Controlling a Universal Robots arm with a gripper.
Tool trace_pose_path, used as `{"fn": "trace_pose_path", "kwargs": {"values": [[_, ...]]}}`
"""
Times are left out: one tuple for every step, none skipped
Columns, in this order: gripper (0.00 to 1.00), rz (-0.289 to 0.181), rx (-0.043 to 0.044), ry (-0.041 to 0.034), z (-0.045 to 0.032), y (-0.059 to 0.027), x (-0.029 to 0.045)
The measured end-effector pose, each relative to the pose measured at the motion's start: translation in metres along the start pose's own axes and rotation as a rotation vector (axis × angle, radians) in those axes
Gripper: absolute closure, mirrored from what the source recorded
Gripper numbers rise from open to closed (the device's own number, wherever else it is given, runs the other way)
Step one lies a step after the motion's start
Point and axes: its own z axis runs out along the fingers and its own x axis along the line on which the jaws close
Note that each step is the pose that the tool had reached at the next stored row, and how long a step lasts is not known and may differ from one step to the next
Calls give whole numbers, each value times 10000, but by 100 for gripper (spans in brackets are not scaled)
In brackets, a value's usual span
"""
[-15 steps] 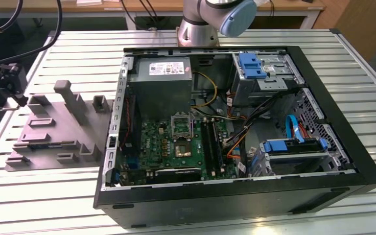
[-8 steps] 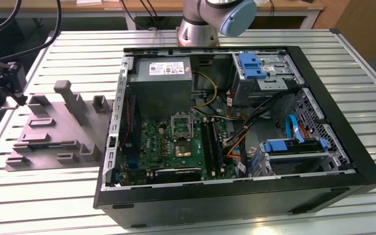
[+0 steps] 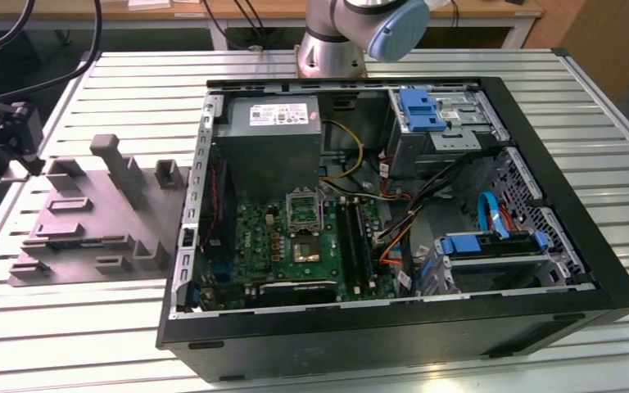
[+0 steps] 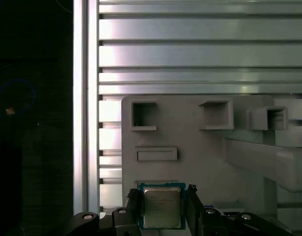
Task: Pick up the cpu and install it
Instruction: 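Pick up the cpu and move it towards the insertion slot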
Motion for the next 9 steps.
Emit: {"fn": "trace_pose_path", "kwargs": {"values": [[53, 0, 0, 1, -6, 0, 0], [53, 0, 0, 0, -12, 0, 0], [53, 0, -1, -1, -18, 1, 0], [53, 0, 0, 0, -26, 1, 0], [53, 1, 0, 0, -33, 1, -1], [53, 0, -1, -1, -38, 2, 0], [53, 0, -1, -1, -44, 2, -1], [53, 0, -1, -1, -49, 2, -1], [53, 0, -1, -1, -55, 2, -1]]}}
